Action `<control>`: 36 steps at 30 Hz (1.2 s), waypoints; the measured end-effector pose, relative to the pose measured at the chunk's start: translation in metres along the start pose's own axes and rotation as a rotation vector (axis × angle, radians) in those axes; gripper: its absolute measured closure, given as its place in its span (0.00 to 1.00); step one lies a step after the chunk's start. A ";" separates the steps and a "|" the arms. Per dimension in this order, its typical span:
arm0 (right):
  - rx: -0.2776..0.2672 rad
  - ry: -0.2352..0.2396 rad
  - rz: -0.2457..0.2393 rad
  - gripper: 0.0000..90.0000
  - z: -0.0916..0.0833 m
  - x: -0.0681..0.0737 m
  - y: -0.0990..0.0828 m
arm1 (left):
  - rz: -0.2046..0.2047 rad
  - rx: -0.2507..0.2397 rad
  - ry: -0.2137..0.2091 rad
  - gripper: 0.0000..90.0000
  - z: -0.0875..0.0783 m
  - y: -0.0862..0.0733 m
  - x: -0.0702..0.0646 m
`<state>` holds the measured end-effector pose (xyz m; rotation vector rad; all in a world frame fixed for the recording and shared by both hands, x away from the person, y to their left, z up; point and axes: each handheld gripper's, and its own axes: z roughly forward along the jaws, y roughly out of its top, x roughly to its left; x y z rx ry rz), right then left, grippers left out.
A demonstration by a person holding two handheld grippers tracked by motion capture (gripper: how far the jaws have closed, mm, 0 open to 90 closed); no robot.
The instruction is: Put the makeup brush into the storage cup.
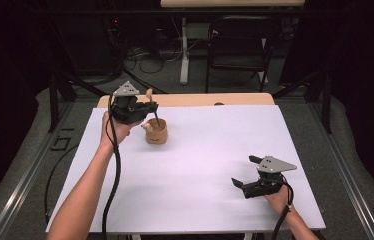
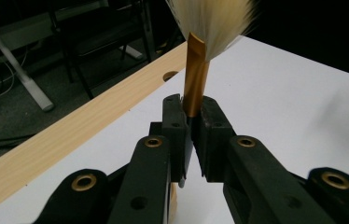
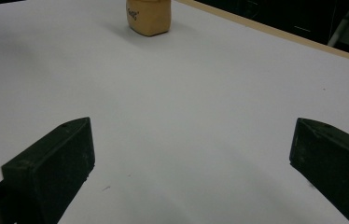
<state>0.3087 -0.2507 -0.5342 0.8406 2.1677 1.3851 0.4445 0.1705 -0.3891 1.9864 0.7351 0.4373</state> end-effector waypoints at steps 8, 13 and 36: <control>0.003 0.000 -0.002 0.00 -0.001 -0.001 0.000 | -0.006 0.009 0.032 0.93 0.011 0.003 0.007; 0.002 0.003 0.000 0.00 -0.001 -0.001 0.000 | 0.008 0.035 0.053 0.93 0.019 0.003 0.010; 0.006 0.005 -0.003 0.00 -0.001 -0.001 0.001 | -0.066 0.072 0.108 0.92 0.043 -0.014 0.034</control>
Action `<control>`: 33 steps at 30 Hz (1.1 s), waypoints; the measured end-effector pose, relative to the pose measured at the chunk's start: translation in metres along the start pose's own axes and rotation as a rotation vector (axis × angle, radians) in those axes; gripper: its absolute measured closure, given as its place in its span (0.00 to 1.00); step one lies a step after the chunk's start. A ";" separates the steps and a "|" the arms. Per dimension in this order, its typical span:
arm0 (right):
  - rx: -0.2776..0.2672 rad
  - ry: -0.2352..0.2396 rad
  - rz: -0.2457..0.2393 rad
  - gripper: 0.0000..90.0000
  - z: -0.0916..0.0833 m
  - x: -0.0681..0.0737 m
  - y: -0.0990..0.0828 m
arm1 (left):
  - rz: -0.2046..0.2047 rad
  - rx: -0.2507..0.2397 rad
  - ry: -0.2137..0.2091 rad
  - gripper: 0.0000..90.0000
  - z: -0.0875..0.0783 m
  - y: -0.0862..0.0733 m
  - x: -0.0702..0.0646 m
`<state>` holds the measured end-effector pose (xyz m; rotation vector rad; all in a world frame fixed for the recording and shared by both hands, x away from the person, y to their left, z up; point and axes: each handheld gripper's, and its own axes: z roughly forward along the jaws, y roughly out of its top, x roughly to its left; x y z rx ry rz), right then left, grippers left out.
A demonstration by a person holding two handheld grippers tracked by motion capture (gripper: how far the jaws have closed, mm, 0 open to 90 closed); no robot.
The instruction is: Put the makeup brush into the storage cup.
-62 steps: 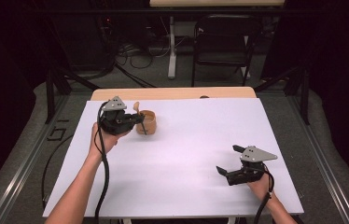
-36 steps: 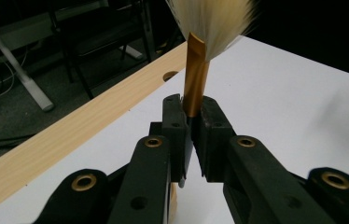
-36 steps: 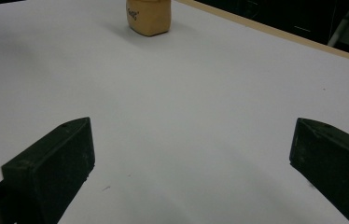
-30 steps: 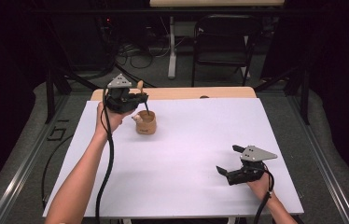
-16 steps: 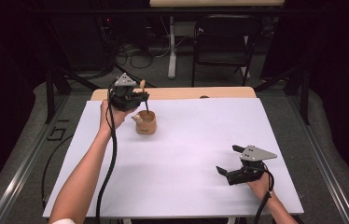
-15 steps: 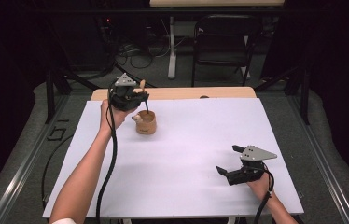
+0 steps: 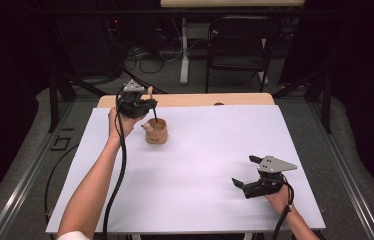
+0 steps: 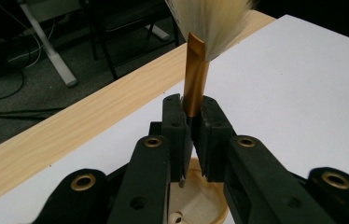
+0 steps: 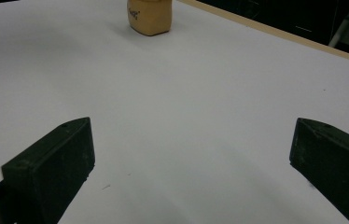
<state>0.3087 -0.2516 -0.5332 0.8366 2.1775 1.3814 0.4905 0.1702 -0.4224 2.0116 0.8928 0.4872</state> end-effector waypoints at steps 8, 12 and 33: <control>-0.003 0.001 0.001 0.00 0.000 0.000 0.000 | -0.020 0.014 0.006 0.92 0.006 -0.006 0.004; -0.002 0.000 -0.001 0.00 0.000 0.000 0.000 | -0.028 0.018 0.009 0.92 0.007 -0.007 0.006; -0.015 -0.008 0.003 0.00 -0.002 -0.003 0.000 | -0.012 0.010 -0.013 0.11 -0.007 -0.019 0.001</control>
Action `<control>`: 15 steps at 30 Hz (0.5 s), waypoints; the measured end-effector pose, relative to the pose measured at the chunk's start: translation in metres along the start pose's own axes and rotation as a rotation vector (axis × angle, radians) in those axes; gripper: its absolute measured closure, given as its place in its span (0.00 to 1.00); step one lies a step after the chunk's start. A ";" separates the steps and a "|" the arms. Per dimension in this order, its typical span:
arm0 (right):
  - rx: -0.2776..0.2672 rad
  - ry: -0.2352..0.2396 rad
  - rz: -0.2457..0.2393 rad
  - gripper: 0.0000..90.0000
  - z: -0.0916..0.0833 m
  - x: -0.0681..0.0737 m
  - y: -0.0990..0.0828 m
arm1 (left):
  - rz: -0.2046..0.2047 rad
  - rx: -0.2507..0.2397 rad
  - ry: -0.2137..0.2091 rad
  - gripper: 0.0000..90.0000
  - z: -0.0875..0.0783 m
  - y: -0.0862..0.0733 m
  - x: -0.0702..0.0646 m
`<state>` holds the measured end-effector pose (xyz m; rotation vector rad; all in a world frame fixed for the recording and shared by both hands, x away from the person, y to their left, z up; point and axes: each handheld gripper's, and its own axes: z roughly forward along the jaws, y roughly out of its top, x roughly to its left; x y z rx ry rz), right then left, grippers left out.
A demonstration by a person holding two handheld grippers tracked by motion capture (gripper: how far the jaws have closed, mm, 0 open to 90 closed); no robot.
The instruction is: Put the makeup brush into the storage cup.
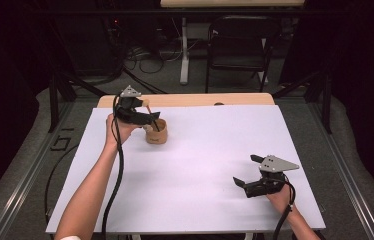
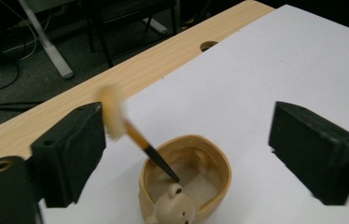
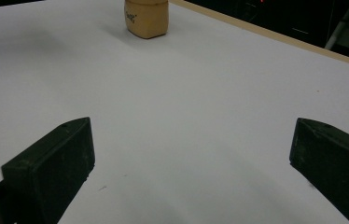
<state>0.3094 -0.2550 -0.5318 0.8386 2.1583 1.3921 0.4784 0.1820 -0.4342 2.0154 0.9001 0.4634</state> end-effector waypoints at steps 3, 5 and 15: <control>0.003 0.005 0.006 0.00 0.000 -0.002 0.000 | -0.002 -0.009 0.000 0.05 -0.008 -0.002 -0.001; 0.006 0.003 0.007 0.00 -0.001 -0.003 0.000 | -0.007 -0.018 0.000 0.05 -0.013 -0.002 -0.003; -0.022 0.002 0.003 0.00 -0.004 -0.005 0.001 | 0.051 -0.053 0.011 0.00 -0.036 -0.002 -0.022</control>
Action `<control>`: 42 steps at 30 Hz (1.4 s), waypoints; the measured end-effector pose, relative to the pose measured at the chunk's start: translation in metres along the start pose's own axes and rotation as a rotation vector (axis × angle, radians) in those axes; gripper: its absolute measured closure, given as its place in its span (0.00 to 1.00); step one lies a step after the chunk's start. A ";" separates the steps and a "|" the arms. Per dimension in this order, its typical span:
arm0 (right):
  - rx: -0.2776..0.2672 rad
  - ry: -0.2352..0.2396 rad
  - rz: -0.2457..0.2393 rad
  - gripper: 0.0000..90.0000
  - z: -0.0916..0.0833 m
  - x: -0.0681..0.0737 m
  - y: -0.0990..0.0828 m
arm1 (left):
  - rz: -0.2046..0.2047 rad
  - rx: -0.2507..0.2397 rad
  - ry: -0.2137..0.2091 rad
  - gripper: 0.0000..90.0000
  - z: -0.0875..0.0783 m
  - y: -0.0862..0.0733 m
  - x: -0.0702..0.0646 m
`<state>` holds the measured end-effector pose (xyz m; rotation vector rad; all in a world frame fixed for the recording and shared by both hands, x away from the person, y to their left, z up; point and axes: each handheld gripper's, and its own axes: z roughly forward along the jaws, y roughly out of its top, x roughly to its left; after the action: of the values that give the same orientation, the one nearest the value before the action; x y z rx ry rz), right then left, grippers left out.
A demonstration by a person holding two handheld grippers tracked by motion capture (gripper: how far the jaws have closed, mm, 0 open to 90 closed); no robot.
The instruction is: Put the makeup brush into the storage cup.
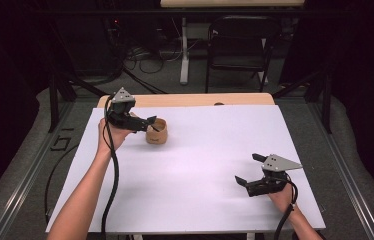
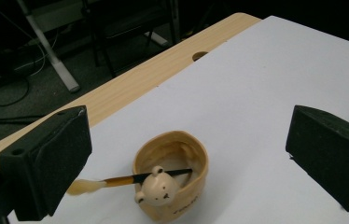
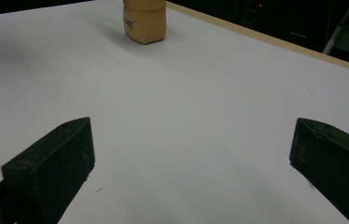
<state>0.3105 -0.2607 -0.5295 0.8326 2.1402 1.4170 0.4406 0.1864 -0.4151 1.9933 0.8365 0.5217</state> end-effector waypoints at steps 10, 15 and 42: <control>-0.010 -0.012 -0.006 0.00 -0.001 0.001 0.002 | 0.016 -0.041 0.010 0.00 -0.020 -0.026 -0.018; -0.019 -0.017 0.001 0.00 -0.001 0.000 0.002 | 0.000 -0.050 0.016 0.00 -0.030 -0.041 -0.025; -0.023 -0.020 -0.004 0.00 -0.003 0.000 0.002 | -0.107 -0.118 0.077 0.00 -0.067 -0.113 -0.055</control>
<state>0.3094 -0.2618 -0.5265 0.8304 2.1061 1.4226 0.3206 0.2276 -0.4792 1.8204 0.9330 0.5749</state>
